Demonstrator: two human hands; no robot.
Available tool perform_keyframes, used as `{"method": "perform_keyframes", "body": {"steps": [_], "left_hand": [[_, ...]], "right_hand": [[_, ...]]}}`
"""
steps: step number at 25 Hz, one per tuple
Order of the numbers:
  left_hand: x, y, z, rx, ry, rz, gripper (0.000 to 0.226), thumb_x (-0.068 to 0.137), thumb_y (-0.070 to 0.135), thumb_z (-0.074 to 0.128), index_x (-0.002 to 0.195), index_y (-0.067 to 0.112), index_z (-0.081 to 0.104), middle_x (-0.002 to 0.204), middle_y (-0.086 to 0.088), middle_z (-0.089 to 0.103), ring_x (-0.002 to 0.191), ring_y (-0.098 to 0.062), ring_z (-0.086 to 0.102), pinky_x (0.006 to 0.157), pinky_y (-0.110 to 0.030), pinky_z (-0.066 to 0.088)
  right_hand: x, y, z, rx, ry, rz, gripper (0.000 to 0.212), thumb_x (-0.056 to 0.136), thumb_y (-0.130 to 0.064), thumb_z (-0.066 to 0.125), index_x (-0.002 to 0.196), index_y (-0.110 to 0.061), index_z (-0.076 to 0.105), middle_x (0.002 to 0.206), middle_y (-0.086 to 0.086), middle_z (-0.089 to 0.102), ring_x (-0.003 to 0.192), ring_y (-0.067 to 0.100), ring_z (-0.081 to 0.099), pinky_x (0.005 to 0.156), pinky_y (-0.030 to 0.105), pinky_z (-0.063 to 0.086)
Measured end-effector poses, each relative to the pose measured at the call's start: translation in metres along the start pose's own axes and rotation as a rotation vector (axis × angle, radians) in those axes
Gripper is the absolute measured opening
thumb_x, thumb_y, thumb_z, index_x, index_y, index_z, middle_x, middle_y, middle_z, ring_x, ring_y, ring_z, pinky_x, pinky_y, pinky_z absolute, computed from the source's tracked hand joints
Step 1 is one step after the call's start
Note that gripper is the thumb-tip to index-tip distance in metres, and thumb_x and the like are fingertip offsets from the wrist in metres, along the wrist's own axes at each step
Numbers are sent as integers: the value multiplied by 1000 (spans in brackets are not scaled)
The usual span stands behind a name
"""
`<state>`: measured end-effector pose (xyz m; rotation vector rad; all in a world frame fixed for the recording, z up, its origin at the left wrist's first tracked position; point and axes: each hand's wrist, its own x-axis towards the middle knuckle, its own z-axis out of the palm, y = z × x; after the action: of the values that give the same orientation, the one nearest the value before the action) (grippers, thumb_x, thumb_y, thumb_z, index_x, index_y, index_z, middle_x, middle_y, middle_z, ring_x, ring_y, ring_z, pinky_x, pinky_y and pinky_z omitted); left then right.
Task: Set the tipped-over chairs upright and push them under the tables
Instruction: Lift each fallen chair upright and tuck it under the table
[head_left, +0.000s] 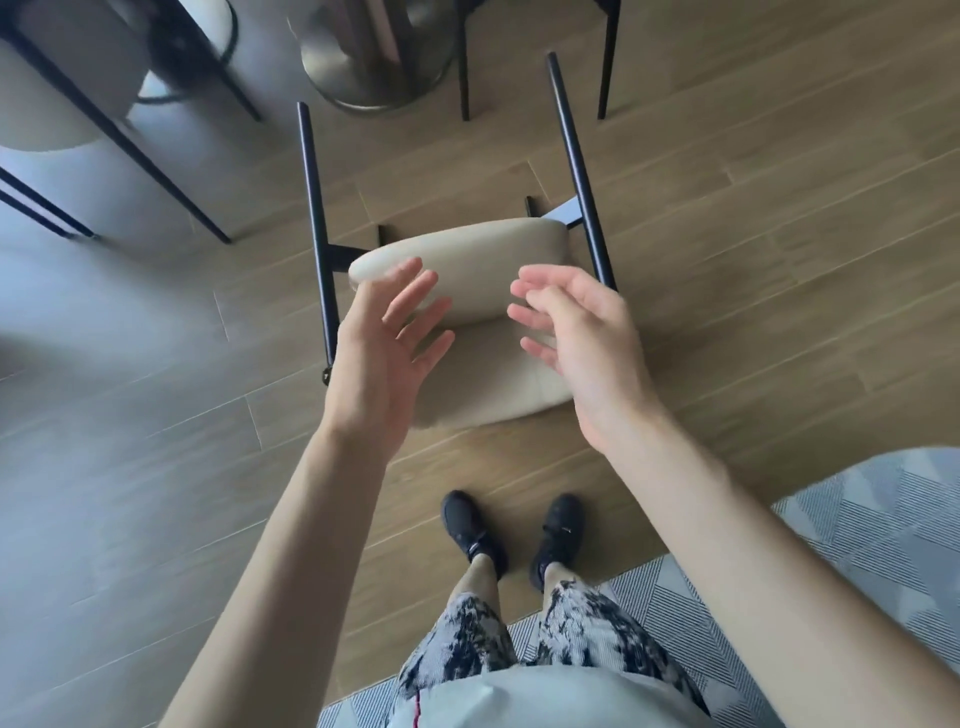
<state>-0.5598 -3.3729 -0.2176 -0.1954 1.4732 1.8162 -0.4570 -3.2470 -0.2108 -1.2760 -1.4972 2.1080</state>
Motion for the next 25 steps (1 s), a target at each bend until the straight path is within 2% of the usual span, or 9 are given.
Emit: {"method": "perform_keyframes", "body": {"steps": [4,9,14,17,25], "left_hand": [[40,-27,-21,-121,-121,-10,57,90,43,49,140,15,56,139,-4,62,127,-22,60,109,-42,44],[98,-95,-59,-304,-57,-133,55,96,44,45,140,13,55,141,-8,60,130,-26,58,113,-45,40],[158,-192,-102,-394,13,-220,58,93,54,47,136,18,59,138,-4,63,127,-21,61,111,-42,41],[193,-266,-129,-543,65,-266,64,87,62,51,132,18,61,137,-5,64,126,-22,61,113,-43,38],[285,-490,-201,-742,394,-418,77,80,70,61,130,11,64,128,-8,69,119,-25,66,109,-44,42]], "right_hand": [[38,42,13,313,-42,205,21,97,-17,55,112,-17,70,108,0,77,102,15,73,88,35,57],[93,112,19,509,-34,351,25,96,-25,59,118,-16,66,110,1,76,107,18,72,84,32,57],[148,204,13,505,32,482,27,94,-27,60,119,-17,64,109,0,76,107,18,71,85,33,56],[183,276,0,486,67,576,33,94,-31,62,123,-16,63,112,2,75,108,18,71,87,34,56],[274,503,-45,374,201,773,42,89,-44,68,120,-17,63,115,3,73,108,18,70,91,38,54]]}}
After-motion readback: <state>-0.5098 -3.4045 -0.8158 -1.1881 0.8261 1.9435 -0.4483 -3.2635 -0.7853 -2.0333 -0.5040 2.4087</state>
